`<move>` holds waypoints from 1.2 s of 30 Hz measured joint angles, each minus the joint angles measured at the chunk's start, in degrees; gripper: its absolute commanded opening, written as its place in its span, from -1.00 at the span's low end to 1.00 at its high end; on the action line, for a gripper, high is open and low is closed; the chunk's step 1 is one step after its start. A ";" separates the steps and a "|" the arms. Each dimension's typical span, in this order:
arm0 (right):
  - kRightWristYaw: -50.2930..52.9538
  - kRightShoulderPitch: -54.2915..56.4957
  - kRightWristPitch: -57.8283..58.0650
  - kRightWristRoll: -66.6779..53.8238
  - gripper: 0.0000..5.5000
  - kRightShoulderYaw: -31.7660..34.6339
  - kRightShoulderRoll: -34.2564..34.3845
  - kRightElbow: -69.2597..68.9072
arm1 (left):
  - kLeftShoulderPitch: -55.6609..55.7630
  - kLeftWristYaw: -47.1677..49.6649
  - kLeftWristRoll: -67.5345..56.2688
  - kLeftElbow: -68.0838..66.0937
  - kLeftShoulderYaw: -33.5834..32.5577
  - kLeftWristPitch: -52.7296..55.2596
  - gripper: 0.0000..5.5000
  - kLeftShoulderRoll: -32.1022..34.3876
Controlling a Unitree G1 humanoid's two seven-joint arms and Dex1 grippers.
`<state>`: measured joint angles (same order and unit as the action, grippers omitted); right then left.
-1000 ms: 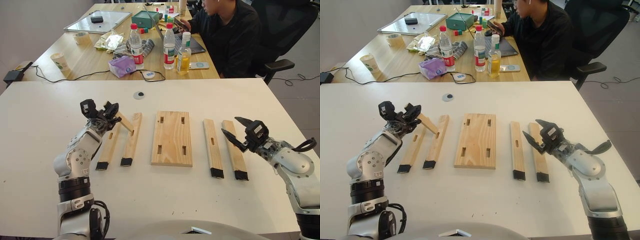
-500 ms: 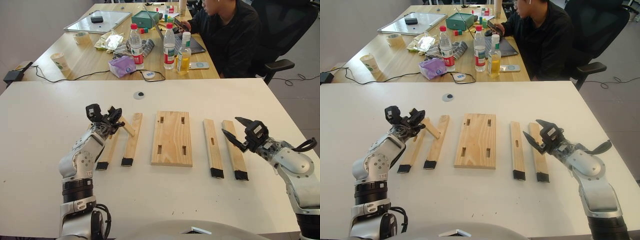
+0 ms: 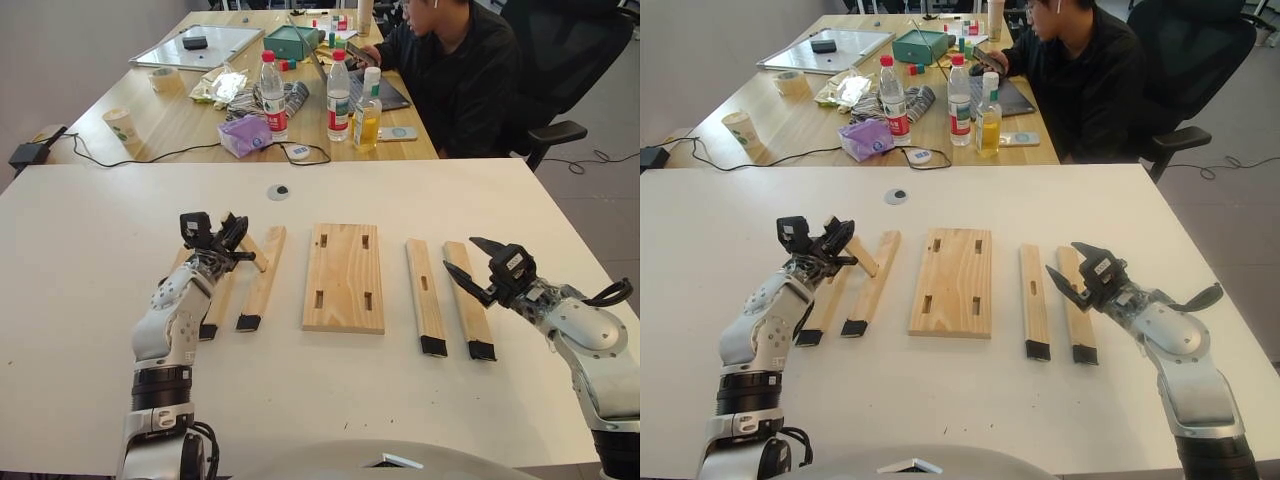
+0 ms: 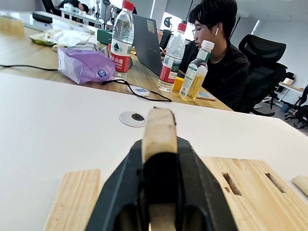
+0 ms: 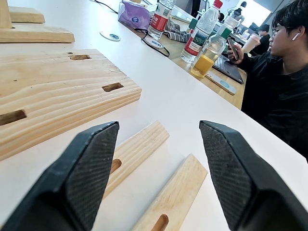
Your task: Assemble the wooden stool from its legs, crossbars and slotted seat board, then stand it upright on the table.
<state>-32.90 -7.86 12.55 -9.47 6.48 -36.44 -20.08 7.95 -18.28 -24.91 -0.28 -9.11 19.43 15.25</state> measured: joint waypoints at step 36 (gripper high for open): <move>1.25 25.77 6.00 -6.30 -0.25 -13.54 18.36 -0.18 | -4.63 -17.06 6.82 0.77 15.54 -14.27 -0.86 9.29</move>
<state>-31.66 17.91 18.54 -15.76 -7.07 -18.09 -20.26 3.32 -35.34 -18.10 0.49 6.43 5.15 24.54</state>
